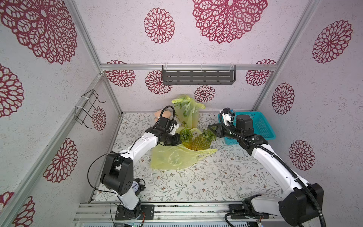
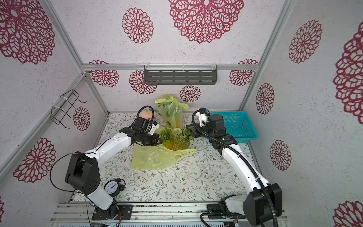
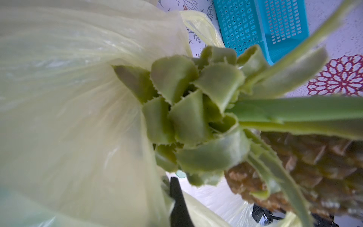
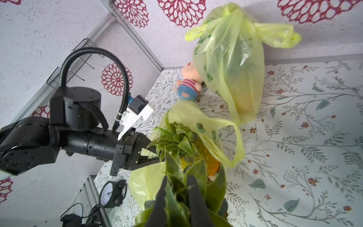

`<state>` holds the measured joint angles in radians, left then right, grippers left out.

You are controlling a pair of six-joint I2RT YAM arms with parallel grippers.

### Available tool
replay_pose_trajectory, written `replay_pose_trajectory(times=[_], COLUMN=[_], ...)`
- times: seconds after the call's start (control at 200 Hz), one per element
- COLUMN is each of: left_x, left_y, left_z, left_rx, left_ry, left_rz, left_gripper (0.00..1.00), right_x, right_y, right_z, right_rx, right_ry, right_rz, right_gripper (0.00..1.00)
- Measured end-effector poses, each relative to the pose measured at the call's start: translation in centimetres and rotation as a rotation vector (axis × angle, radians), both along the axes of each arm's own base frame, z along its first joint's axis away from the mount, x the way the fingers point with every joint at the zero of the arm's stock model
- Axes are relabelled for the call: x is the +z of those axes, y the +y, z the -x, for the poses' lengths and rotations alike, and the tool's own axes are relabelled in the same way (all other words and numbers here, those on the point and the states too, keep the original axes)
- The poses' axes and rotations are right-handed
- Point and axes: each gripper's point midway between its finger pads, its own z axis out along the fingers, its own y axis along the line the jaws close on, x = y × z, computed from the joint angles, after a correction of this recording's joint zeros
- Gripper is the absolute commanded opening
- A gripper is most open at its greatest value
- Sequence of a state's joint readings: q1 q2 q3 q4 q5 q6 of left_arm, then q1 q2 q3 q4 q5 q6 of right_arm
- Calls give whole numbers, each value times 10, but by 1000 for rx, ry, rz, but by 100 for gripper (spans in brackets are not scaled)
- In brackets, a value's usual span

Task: Place the pineapple into a plastic bag & tie a knot
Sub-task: Place the pineapple in the plastic bag.

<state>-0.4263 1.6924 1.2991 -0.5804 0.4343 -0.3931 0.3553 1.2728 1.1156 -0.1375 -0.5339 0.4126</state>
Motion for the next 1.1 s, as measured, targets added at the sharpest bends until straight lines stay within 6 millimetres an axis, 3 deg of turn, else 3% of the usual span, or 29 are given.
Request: replay_pose_trajectory(times=[0.245, 0.41, 0.706, 0.891, 1.096], left_x=[5, 14, 27, 25, 24], left_y=[0, 1, 1, 0, 3], left_z=[0, 1, 2, 5, 4], left_rx=[4, 10, 11, 5, 23], left_ry=[-9, -25, -44, -29, -25], left_rz=[4, 16, 59, 69, 67], left_gripper=[0, 0, 0, 0, 0], right_x=[-9, -21, -49, -50, -52], right_y=[37, 60, 65, 76, 105], right_z=[22, 22, 12, 25, 44], right_rx=[123, 163, 64, 150, 282], right_ry=[10, -12, -108, -137, -158], right_rz=[-5, 20, 164, 173, 156], right_gripper=[0, 0, 0, 0, 0])
